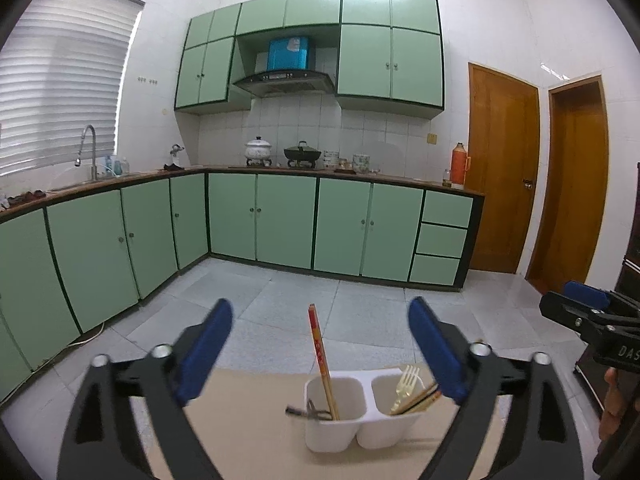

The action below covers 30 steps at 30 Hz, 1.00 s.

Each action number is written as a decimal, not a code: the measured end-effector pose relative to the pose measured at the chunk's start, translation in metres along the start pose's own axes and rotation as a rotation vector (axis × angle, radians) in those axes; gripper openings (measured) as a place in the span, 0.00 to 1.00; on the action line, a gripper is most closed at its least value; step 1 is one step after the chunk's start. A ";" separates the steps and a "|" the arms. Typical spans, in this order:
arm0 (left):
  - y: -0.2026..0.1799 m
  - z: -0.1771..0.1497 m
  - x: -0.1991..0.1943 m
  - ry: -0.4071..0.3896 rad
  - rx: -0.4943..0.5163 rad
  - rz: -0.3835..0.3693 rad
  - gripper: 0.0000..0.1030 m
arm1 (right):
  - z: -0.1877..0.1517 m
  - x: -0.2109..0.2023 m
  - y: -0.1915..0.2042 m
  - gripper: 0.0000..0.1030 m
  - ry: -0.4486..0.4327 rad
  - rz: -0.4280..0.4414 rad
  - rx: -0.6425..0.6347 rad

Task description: Organize utensils

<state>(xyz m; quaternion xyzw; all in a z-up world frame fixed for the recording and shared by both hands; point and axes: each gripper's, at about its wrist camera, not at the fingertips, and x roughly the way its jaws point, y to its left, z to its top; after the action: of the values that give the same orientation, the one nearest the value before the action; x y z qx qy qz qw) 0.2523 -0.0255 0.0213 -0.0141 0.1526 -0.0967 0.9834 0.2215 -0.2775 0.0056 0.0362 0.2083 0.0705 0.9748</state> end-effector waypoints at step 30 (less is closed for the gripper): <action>-0.015 -0.044 -0.116 0.045 0.040 0.022 0.94 | -0.053 -0.076 0.044 0.95 0.062 0.049 0.001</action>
<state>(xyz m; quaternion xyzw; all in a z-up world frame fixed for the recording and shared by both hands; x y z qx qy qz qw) 0.1275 -0.0172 0.0144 0.0095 0.1731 -0.0894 0.9808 0.1255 -0.2432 -0.0071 0.0395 0.2375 0.0955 0.9659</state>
